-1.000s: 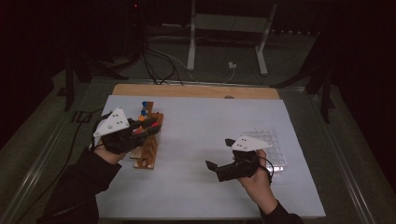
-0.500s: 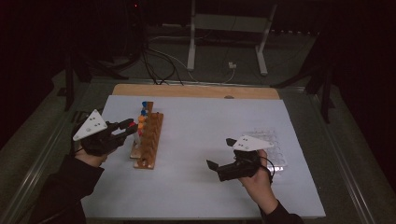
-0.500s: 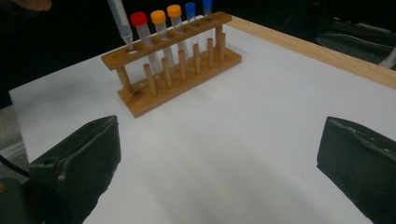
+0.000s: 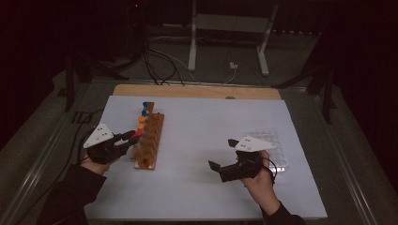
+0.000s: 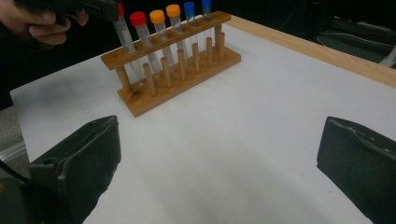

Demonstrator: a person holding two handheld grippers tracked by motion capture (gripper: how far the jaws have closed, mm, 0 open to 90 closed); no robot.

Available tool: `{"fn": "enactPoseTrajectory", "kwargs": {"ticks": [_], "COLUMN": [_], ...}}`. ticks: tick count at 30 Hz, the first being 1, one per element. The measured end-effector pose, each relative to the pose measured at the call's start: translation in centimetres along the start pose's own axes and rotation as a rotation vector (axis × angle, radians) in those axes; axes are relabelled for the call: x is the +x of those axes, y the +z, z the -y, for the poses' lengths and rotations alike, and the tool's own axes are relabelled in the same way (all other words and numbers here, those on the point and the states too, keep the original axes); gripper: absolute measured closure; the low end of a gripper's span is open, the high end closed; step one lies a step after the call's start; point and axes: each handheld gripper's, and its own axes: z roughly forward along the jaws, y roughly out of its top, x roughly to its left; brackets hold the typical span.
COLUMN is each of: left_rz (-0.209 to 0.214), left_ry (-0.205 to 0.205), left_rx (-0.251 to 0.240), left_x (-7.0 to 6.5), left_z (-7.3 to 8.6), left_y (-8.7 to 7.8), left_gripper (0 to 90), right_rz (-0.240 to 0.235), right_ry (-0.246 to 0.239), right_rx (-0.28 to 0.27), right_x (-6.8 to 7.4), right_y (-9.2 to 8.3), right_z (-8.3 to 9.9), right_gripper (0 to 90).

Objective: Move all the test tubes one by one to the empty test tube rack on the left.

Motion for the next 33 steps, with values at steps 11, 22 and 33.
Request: {"fn": "enactPoseTrajectory", "kwargs": {"ticks": [11,22,33], "left_rz": [0.022,0.091,0.148], "left_ry": [-0.013,-0.049,-0.058], "left_rx": [0.031,0.005,-0.034], "left_x": [-0.2,-1.6,-2.4], "left_z": [0.6,0.4,3.4], "left_y": [0.4,-1.1,-2.3], "left_gripper": [67.6,17.5,1.7], "right_rz": [-0.007,0.004,0.002], "right_ry": [0.013,0.019,0.020], "right_rx": [-0.007,-0.017,-0.018], "right_x": [-0.2,-0.6,-0.7], "right_y": [-0.3,-0.8,-0.9], "right_z": [0.0,0.1,0.2], "right_gripper": [0.0,0.0,0.0]}}
